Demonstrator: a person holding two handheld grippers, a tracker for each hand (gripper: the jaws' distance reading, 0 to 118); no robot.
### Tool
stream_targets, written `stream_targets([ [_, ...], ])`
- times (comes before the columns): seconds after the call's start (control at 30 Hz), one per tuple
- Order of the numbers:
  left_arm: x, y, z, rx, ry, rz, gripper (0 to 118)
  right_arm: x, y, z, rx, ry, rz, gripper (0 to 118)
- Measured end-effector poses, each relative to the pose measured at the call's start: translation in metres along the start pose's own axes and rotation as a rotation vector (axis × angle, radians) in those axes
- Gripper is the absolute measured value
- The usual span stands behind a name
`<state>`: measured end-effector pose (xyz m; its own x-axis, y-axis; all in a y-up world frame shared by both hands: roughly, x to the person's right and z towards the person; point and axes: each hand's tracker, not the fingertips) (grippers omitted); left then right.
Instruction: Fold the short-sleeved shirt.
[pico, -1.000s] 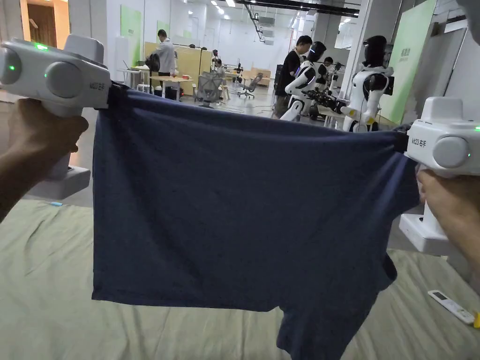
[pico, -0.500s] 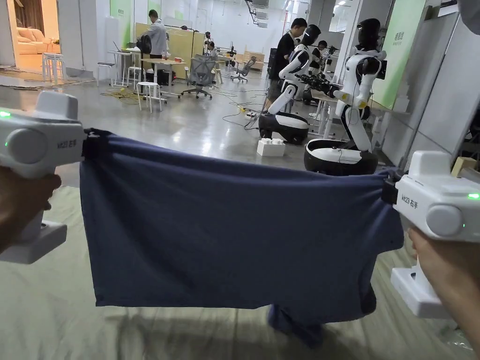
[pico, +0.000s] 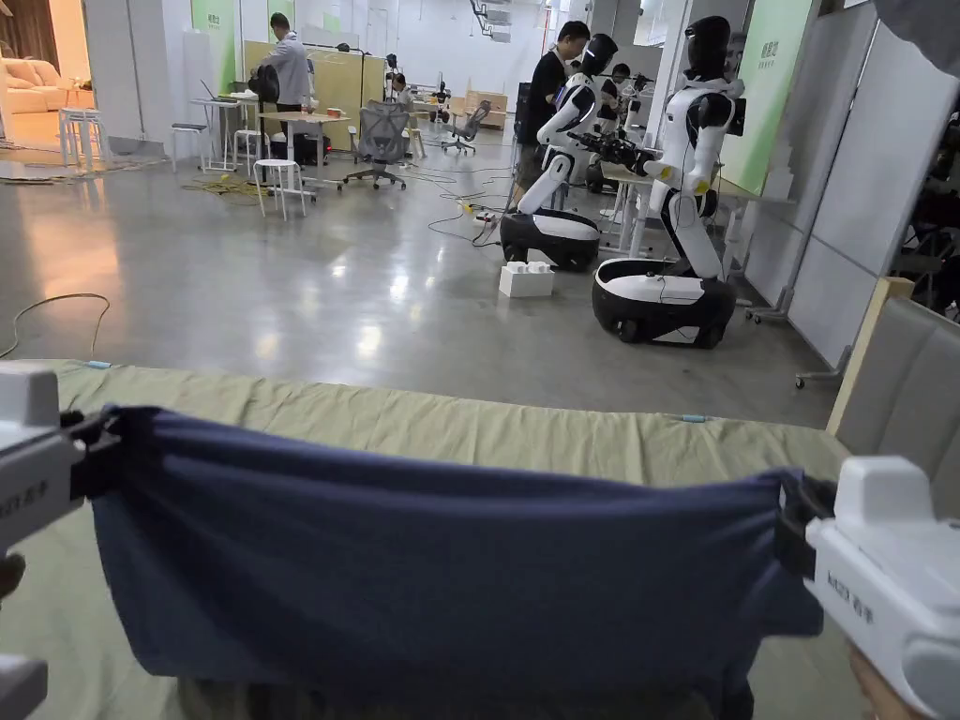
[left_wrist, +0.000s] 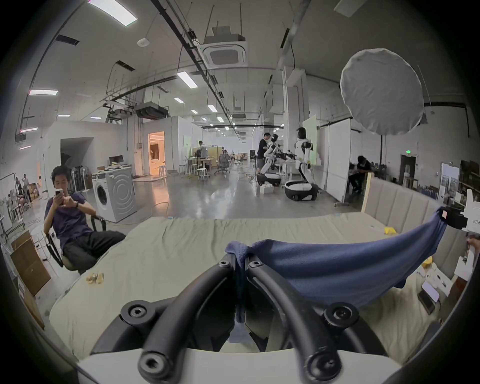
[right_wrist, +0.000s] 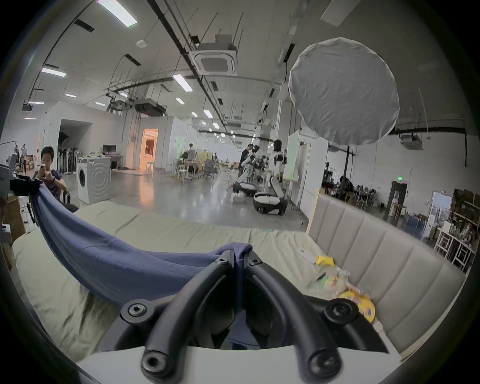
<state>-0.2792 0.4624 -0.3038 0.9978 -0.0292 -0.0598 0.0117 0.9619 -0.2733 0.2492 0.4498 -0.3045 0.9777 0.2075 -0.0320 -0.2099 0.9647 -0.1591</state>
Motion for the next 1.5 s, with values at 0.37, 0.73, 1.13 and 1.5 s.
stream_targets([
  [0.37, -0.017, -0.135, 0.058, -0.216, -0.008, 0.013, 6, -0.026, -0.121, 0.079, -0.298, 0.064, 0.032, 6],
  [0.73, -0.012, -0.229, 0.076, -0.476, -0.015, 0.004, 6, -0.046, -0.204, 0.098, -0.592, 0.136, 0.102, 6],
  [1.13, -0.009, -0.267, 0.063, -0.769, -0.048, -0.014, 6, -0.056, -0.257, 0.079, -0.899, 0.184, 0.149, 6],
  [1.5, -0.001, -0.264, 0.058, -0.777, -0.009, -0.057, 42, -0.067, -0.24, 0.086, -0.901, 0.098, 0.101, 65],
])
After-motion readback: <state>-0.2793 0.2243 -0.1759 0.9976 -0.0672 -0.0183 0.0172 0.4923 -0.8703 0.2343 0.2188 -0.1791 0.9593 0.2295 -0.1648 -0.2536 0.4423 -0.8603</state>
